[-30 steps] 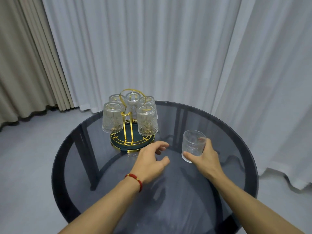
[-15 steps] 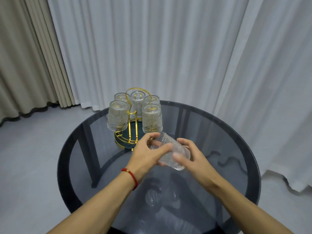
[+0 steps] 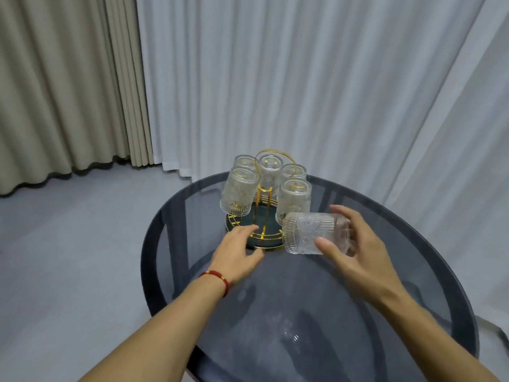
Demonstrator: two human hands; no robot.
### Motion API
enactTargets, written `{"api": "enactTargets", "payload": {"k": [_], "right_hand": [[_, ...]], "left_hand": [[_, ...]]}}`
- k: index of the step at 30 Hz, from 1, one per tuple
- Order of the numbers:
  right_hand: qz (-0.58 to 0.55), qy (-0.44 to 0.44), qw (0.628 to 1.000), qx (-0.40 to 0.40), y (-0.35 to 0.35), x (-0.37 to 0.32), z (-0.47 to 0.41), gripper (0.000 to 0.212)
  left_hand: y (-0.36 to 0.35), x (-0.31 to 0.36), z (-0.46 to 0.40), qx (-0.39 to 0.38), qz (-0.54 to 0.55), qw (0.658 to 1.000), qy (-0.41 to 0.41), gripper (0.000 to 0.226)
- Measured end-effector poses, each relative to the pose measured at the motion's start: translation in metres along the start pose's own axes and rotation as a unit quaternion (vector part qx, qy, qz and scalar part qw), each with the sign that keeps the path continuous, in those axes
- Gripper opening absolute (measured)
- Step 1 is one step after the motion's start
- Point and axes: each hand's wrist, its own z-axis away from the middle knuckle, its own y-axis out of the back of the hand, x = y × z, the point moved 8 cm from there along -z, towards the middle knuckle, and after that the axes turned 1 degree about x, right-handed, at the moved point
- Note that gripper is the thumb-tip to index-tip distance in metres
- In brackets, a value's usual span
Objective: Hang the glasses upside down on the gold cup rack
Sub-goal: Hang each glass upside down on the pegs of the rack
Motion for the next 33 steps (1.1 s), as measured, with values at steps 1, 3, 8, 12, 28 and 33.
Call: {"api": "enactTargets", "payload": {"k": [1, 3, 8, 12, 28, 33], "right_hand": [[0.014, 0.026, 1.000, 0.000, 0.001, -0.015, -0.007, 0.063], [0.039, 0.071, 0.997, 0.001, -0.001, -0.042, -0.024, 0.068], [0.090, 0.117, 0.989, -0.003, -0.026, -0.093, -0.078, 0.064], [0.170, 0.104, 0.978, -0.059, -0.049, -0.098, -0.113, 0.066], [0.353, 0.112, 0.915, -0.160, -0.118, -0.063, -0.128, 0.067], [0.375, 0.123, 0.906, -0.153, -0.123, -0.063, -0.125, 0.059]], "left_hand": [[-0.004, -0.004, -0.002, -0.022, -0.041, 0.999, -0.003, 0.059], [-0.010, -0.008, -0.005, -0.049, -0.082, 0.995, -0.015, 0.063], [-0.009, -0.012, -0.009, -0.035, -0.098, 0.995, -0.012, 0.059], [-0.009, -0.013, -0.007, -0.046, -0.107, 0.993, -0.016, 0.060], [-0.008, -0.017, -0.002, -0.049, -0.121, 0.991, -0.013, 0.059], [0.003, -0.010, 0.000, -0.013, -0.104, 0.994, -0.015, 0.049]]}}
